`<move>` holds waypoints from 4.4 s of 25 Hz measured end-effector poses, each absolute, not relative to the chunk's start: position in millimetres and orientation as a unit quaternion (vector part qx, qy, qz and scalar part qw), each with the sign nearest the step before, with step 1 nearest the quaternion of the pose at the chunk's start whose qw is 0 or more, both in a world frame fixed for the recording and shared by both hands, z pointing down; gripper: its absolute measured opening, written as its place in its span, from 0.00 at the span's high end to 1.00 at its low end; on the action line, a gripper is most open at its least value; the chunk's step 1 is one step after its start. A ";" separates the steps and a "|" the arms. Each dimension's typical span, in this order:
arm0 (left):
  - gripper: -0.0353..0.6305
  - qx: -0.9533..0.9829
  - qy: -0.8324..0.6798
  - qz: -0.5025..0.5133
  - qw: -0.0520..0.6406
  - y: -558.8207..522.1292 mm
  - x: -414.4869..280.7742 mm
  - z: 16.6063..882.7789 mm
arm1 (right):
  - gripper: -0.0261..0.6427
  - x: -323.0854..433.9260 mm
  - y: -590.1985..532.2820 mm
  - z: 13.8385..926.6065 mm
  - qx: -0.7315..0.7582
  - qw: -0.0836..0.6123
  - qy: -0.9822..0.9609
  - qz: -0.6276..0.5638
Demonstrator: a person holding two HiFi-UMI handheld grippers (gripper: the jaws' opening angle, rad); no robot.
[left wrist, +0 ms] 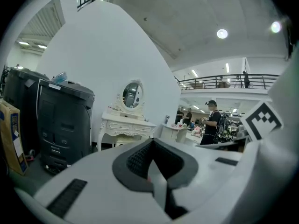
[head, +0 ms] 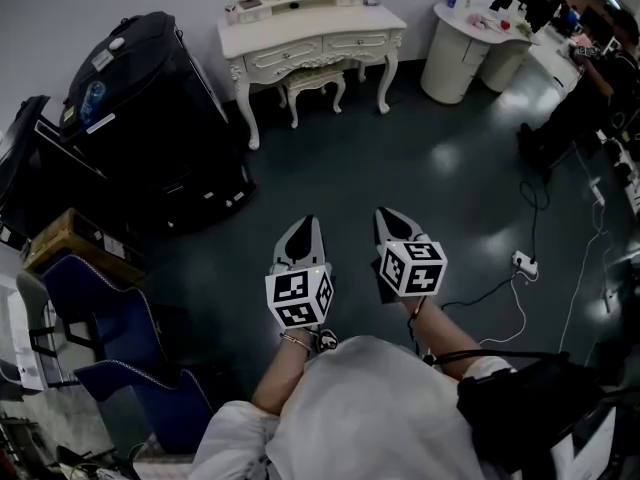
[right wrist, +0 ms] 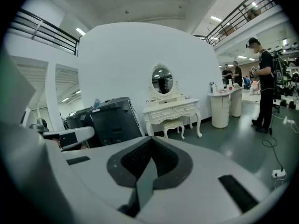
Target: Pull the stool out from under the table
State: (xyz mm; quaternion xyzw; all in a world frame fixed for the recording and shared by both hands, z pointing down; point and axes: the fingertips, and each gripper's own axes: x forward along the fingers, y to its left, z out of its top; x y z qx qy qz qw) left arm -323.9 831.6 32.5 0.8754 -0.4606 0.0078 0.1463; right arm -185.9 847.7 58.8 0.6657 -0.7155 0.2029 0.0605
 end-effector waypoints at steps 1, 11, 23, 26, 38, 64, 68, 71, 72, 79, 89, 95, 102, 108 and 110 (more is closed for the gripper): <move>0.94 0.876 -0.460 0.007 0.144 828.9 -325.7 31.9 | 0.96 -186.4 844.8 59.7 0.667 0.061 -0.714 0.204; 0.94 0.872 -0.464 0.030 0.153 793.9 -355.7 53.2 | 0.96 -190.3 822.3 68.1 0.676 0.079 -0.699 0.217; 0.94 0.874 -0.463 0.036 0.144 722.0 -329.8 56.1 | 0.96 -156.9 752.6 89.4 0.686 0.068 -0.684 0.237; 0.94 0.872 -0.465 0.036 0.146 694.8 -314.6 53.8 | 0.96 -139.3 724.5 88.3 0.684 0.064 -0.685 0.243; 0.94 0.861 -0.488 0.032 0.139 579.6 -250.6 32.8 | 0.96 -79.4 590.0 67.4 0.656 0.068 -0.711 0.243; 0.94 0.837 -0.523 0.054 0.155 432.2 -167.5 49.5 | 0.96 26.2 444.2 91.3 0.643 0.086 -0.712 0.270; 0.94 0.824 -0.540 0.057 0.162 425.3 -179.7 57.8 | 0.96 30.5 443.2 98.0 0.640 0.094 -0.712 0.275; 0.94 0.815 -0.551 0.055 0.169 416.7 -186.8 59.7 | 0.96 35.1 439.2 101.0 0.640 0.101 -0.710 0.276; 0.94 0.814 -0.552 0.056 0.169 413.4 -187.7 60.4 | 0.96 36.8 436.8 102.6 0.640 0.101 -0.709 0.277; 0.94 0.810 -0.560 0.062 0.161 374.2 -190.0 69.2 | 0.96 47.9 405.4 115.3 0.646 0.096 -0.702 0.282; 0.94 0.819 -0.550 0.054 0.154 275.9 -161.6 56.7 | 0.96 66.8 308.7 101.7 0.649 0.098 -0.703 0.273; 0.94 0.822 -0.544 0.063 0.157 228.5 -152.9 58.5 | 0.96 66.0 260.9 105.3 0.645 0.100 -0.702 0.284; 0.94 0.822 -0.539 0.072 0.167 174.1 -149.0 74.0 | 0.96 65.9 208.2 116.7 0.641 0.117 -0.701 0.292; 0.94 0.824 -0.536 0.063 0.173 121.3 -146.9 79.7 | 0.96 62.3 160.1 114.4 0.637 0.141 -0.703 0.282; 0.94 0.823 -0.532 0.067 0.186 107.2 -145.5 89.9 | 0.96 61.8 152.3 117.7 0.638 0.149 -0.698 0.288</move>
